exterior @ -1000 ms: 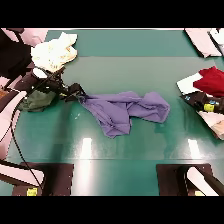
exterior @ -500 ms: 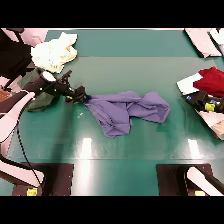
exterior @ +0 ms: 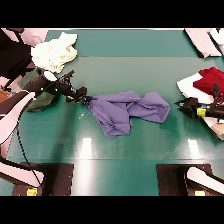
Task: Fold the shirts.
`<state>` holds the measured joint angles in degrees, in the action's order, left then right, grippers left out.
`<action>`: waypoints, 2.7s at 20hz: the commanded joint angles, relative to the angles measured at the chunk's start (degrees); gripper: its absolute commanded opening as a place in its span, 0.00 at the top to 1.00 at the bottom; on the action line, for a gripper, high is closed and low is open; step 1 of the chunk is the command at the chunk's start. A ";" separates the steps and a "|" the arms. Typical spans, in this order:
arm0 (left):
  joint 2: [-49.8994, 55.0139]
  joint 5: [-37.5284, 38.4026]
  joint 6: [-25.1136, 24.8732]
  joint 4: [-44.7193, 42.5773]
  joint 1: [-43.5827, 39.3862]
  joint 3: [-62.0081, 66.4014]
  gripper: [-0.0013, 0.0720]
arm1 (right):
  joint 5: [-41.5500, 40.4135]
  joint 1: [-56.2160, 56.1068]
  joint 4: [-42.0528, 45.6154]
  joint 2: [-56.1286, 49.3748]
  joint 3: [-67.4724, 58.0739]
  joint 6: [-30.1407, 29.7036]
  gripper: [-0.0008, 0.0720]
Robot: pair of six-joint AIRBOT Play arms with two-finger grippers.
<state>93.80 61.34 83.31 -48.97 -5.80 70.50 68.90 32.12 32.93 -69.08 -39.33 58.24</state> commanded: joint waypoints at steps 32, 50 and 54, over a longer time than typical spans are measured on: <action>-29.24 1.95 -1.22 -4.35 6.14 51.52 0.94 | -2.05 -8.98 2.10 18.27 -58.21 6.21 0.95; -36.20 9.86 1.16 -18.69 6.14 25.20 0.94 | 10.73 -13.79 19.71 7.63 -46.99 14.12 0.96; -20.68 -10.34 -6.27 -7.39 6.14 10.47 0.94 | 9.66 -22.88 19.21 -22.80 -57.51 12.46 0.96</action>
<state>64.10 64.01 81.49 -63.90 0.34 90.32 79.42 15.38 52.34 -73.95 -92.20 71.79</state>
